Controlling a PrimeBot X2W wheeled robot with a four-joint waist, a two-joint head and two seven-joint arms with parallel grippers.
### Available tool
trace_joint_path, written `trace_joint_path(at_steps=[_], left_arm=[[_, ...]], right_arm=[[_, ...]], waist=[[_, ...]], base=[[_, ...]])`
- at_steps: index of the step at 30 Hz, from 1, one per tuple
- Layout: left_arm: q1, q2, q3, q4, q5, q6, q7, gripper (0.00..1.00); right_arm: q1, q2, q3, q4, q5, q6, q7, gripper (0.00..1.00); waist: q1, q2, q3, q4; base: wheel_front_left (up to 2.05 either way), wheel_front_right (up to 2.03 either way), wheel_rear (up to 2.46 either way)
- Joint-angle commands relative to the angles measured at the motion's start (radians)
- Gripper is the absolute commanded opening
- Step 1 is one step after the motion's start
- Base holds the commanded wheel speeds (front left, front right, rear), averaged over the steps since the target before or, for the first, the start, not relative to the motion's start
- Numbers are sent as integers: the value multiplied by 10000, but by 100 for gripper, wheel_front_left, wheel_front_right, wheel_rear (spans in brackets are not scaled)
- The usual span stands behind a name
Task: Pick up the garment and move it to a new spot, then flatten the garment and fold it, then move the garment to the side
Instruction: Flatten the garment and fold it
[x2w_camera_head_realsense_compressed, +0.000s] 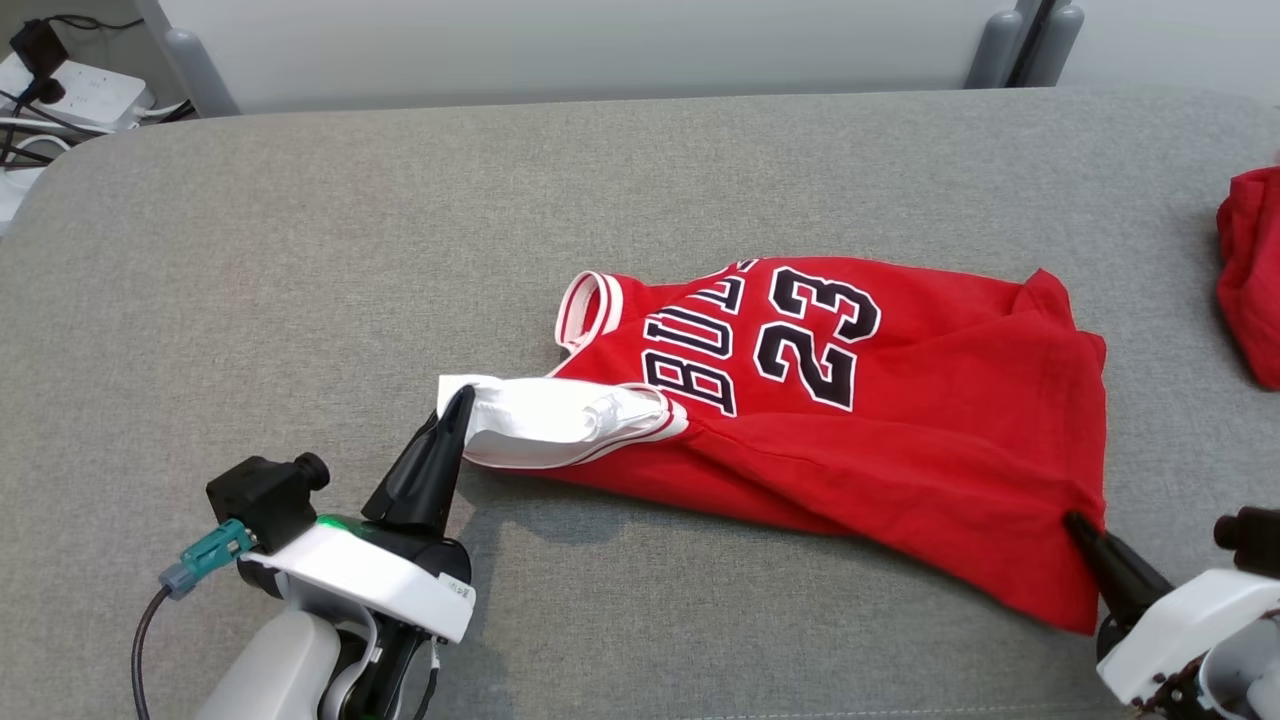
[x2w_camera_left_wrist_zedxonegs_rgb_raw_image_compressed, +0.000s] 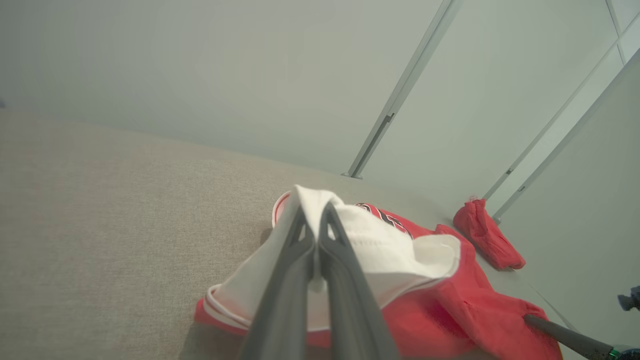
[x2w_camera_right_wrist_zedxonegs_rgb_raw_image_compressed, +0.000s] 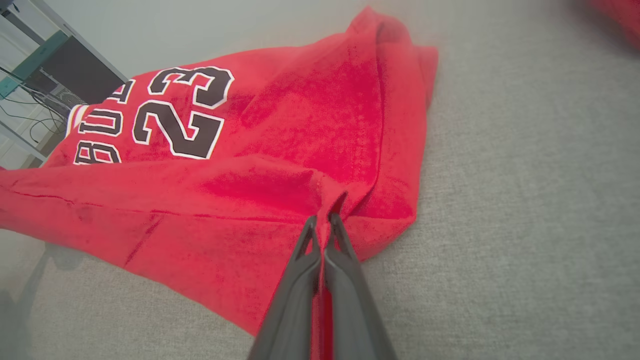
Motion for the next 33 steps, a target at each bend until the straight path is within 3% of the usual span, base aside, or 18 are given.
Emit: trace_joint_path(at_steps=[1,5,6,7,8,9,10,11,14,20,21,22,23,27,28,29,33], left_arm=[[-130,168,369,-200,164,-50,-125,0],[1,76,440,-102,388,-54,-228,0],[36,50,460,-103,435,-55,-243,0],[77,20,488,-106,467,-56,-255,0],[122,-15,528,-114,488,-58,-265,0],[168,-42,564,-124,512,-59,-273,0],[216,-60,597,-132,537,-61,-280,0],[266,-85,642,-135,552,-62,-285,0],[408,-156,756,-143,591,-67,-294,0],[565,-270,877,-170,714,-81,-301,0],[579,-283,900,-181,749,-83,-301,0],[591,-300,922,-193,780,-85,-302,0],[598,-317,937,-201,812,-87,-302,0],[606,-364,947,-191,940,-93,-303,0],[607,-368,945,-179,971,-95,-303,0],[607,-376,939,-166,994,-96,-303,0],[629,-422,899,-121,1057,-102,-303,0]], right_arm=[[157,-243,164,-42,68,33,-207,2],[260,-123,702,488,262,33,-519,46],[290,-97,807,584,309,33,-620,61],[324,-66,900,669,367,33,-706,86],[359,-40,986,742,417,33,-787,100],[394,-14,1073,791,461,33,-860,100],[425,12,1156,823,511,33,-924,95],[450,30,1240,848,545,33,-983,64],[485,57,1480,900,634,33,-1114,0],[441,23,1768,1001,797,33,-1251,0],[416,17,1768,1036,765,33,-1270,37],[380,16,1782,1074,698,33,-1284,52],[341,21,1810,1115,622,33,-1294,53],[115,130,1850,1305,353,33,-1313,40],[44,172,1812,1337,279,33,-1315,25],[-9,221,1774,1365,207,33,-1316,0],[-101,329,1623,1360,-145,33,-1318,0]], waist=[[0,-1,10,24],[0,-1,-11,132],[0,-1,-23,161],[0,-1,-37,186],[0,-1,-54,207],[0,-1,-71,225],[0,-1,-91,236],[0,-1,-112,244],[0,-1,-163,240],[0,-1,-220,199],[0,-1,-222,191],[0,-1,-218,184],[0,-1,-215,183],[0,-1,-182,193],[0,-1,-177,199],[0,-1,-176,213],[0,-1,-219,302]], base=[[0,0,0],[0,0,0],[0,0,0],[0,0,0],[0,0,0],[0,0,0],[0,0,0],[0,0,0],[0,0,0],[0,0,0],[0,0,0],[0,0,0],[0,0,0],[0,0,0],[0,0,0],[0,0,0],[0,0,0]])
